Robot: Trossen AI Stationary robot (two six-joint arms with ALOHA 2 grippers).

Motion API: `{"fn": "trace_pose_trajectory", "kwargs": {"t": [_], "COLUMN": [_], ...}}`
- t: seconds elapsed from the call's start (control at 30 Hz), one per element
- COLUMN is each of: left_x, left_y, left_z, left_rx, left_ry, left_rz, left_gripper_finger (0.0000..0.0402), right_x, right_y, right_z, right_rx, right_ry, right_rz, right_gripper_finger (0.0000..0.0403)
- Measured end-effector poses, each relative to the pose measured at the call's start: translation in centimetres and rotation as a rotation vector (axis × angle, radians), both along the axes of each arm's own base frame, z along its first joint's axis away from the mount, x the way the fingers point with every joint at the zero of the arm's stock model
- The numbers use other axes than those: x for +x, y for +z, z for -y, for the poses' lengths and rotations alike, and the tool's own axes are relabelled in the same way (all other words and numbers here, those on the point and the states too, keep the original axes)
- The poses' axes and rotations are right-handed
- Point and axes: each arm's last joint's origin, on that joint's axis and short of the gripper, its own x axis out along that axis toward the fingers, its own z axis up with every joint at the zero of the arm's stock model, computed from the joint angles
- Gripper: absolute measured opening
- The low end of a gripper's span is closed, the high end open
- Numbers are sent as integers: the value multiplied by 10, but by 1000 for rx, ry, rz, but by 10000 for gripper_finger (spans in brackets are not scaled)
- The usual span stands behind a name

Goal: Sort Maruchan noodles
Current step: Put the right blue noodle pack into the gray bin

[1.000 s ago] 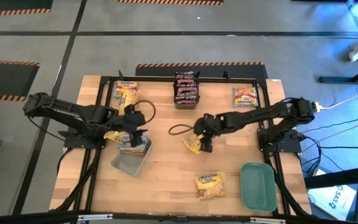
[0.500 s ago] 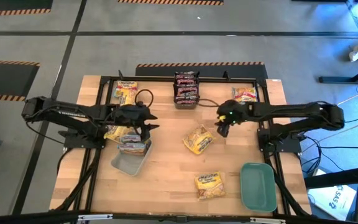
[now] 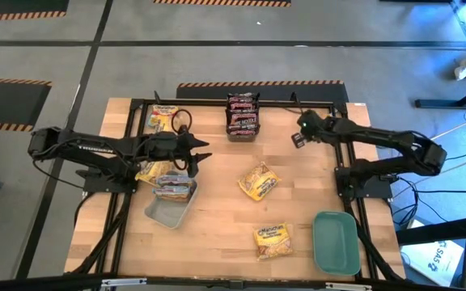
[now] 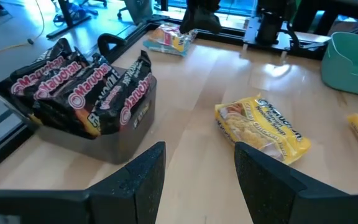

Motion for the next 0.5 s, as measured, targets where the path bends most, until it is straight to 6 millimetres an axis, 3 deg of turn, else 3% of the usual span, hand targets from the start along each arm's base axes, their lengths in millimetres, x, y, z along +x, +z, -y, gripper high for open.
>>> {"fn": "trace_pose_trajectory", "kwargs": {"t": [0.07,0.27,0.5], "left_x": [0,0,0], "left_y": [0,0,0], "left_z": [0,0,0], "left_rx": [1,23,23], "left_ry": [2,-9,-9], "left_rz": [-1,-8,-10], "left_gripper_finger": [186,186,186], "right_x": [-3,-12,-10], "right_y": [-2,-20,-43], "right_z": [8,29,45], "right_rx": [-25,-10,50], "right_ry": [-33,-114,-103], "right_rz": [-28,-146,-205], "right_gripper_finger": [8,19,2]}}
